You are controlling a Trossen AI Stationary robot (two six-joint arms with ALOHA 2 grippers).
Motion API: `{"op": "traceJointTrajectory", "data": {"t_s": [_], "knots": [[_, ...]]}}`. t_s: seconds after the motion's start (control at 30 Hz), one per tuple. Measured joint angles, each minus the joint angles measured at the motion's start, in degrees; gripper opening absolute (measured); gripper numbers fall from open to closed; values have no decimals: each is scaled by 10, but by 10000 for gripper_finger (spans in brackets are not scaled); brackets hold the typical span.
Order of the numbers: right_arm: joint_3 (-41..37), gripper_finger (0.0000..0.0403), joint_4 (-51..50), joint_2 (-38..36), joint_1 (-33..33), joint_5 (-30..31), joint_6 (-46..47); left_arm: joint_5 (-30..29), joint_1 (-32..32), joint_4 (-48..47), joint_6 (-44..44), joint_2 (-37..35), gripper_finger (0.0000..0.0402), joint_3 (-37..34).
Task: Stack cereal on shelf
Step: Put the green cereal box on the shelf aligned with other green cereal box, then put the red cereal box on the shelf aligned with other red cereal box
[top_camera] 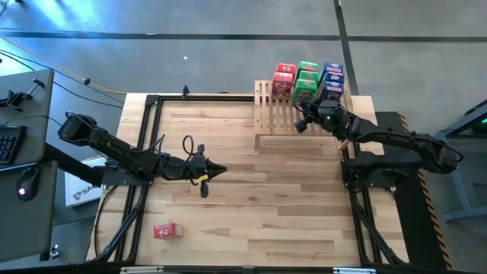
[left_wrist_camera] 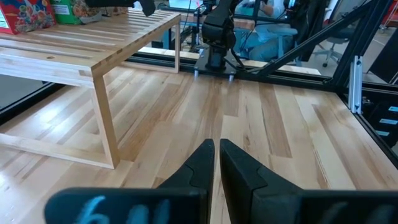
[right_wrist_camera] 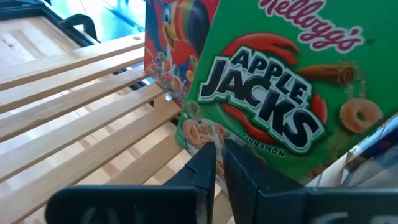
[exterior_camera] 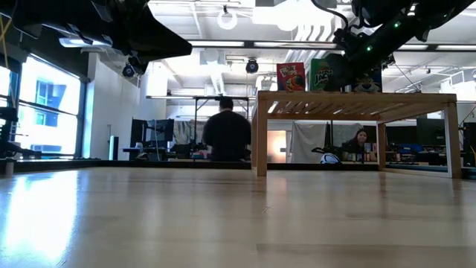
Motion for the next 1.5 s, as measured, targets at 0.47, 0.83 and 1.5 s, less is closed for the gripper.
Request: {"op": "traceJointTrajectory", "data": {"t_s": [0.47, 0.83, 1.5], "knots": [[0, 26, -23, -73, 60, -47, -64, 24, 3, -17, -36, 0, 16, 0], [0, 26, -20, -59, 253, -136, -62, 98, -14, -303, -36, -1, 3, 139], [-1, 26, 65, 42, 364, -106, -60, 256, -203, -977, -448, 102, 187, 416]]}}
